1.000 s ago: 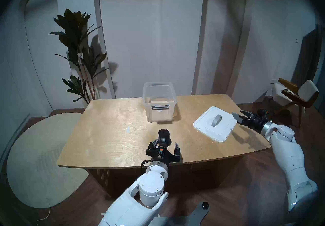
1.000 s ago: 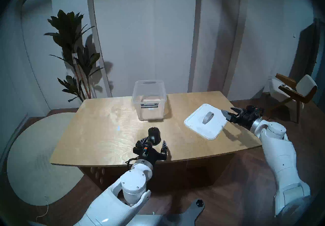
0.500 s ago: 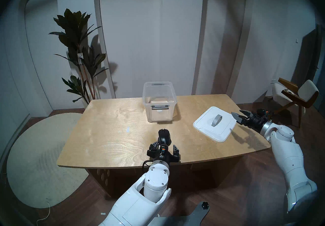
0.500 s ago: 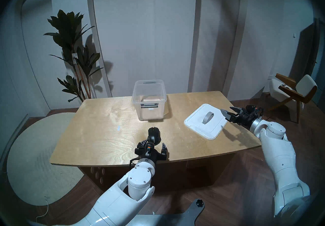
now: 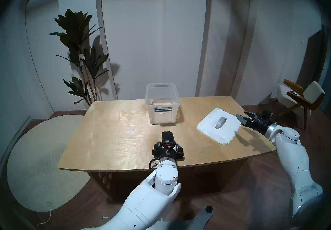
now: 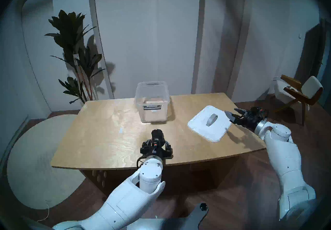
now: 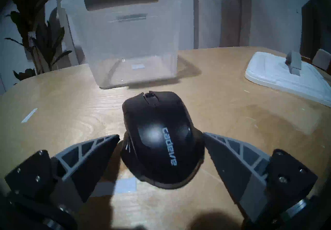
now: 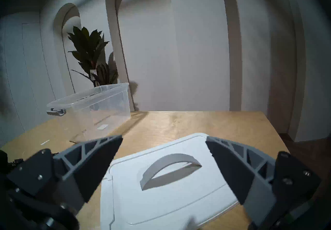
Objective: Open a storage container and put mouse inside
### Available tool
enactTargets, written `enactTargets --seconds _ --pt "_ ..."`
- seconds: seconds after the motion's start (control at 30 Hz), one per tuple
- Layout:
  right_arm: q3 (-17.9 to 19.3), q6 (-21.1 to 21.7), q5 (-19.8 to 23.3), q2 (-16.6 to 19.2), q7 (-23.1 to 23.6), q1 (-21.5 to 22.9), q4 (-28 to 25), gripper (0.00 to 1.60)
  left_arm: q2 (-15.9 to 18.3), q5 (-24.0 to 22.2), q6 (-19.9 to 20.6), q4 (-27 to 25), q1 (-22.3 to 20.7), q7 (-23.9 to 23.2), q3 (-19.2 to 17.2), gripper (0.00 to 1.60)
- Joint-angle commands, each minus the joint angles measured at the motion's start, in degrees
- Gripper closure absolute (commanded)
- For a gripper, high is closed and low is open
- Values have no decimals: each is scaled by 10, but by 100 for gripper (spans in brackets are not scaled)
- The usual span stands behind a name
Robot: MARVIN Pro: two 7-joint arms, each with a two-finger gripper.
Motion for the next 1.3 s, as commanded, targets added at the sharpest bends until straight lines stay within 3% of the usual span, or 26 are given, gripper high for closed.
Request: enactTargets --seconds 0.0,0.1,0.2,0.23,0.27,0.3,0.37,0.6,0.8,0.97,1.1,1.27 --pt "5 -5 2 2 -2 8 -7 0 -33 -39 -4 49 -42 40 -19 0" --pt "5 -5 1 2 -2 8 -7 0 -45 -51 -3 78 -55 40 -31 0" --pt "5 -5 1 2 -2 8 -7 0 -51 -85 1 105 -63 11 -52 0" --pt "5 -5 1 2 -2 8 -7 0 -50 -89 -2 111 -64 5 -54 12" --pt "5 -5 1 2 -2 8 -7 0 -50 -89 -2 111 -64 5 -54 12" --pt "5 -5 1 2 -2 8 -7 0 -50 -94 -3 118 -65 3 -58 49" --pt "5 -5 1 2 -1 8 -7 0 -44 -108 11 117 -64 -15 -66 160" --pt "4 -5 1 2 -1 8 -6 0 -9 -94 17 99 -44 -45 -56 160" --pt "4 -4 1 2 0 9 -5 0 34 -70 14 36 -6 -44 -54 160" --pt "4 -3 1 2 1 9 -4 0 59 -75 23 23 14 -33 -99 160" --pt "4 -3 1 2 2 9 -4 0 84 -47 11 -42 33 -34 -131 160" --pt "4 -3 1 2 3 10 -3 0 117 -29 -12 -100 17 -43 -149 160"
